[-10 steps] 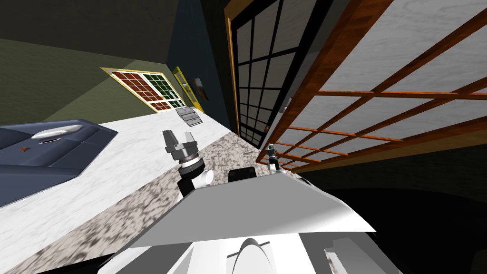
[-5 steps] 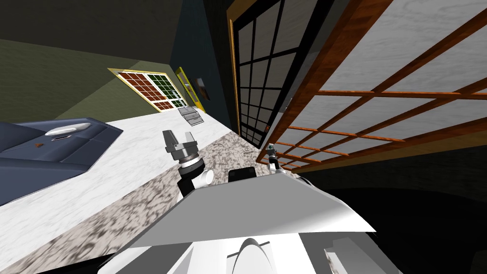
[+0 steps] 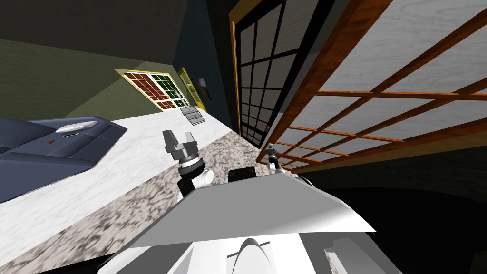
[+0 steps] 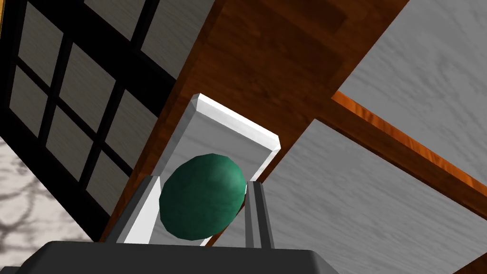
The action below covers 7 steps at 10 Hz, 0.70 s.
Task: Pull the door open
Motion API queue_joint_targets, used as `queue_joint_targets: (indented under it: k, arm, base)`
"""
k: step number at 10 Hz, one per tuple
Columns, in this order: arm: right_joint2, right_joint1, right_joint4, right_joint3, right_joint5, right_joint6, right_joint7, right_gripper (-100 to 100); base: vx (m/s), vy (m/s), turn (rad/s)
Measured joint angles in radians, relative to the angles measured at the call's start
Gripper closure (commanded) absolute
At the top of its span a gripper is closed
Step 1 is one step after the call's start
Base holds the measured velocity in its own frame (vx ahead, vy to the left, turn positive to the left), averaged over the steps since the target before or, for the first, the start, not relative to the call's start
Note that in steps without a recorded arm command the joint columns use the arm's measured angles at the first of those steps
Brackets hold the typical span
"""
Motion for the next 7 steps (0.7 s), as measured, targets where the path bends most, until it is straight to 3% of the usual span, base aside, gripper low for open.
queue_joint_targets:
  k: [7]
  arm:
    - [-0.001,-0.014,0.012,0.004,-0.016,-0.002,-0.167,100]
  base:
    - [-0.027,-0.004,0.026]
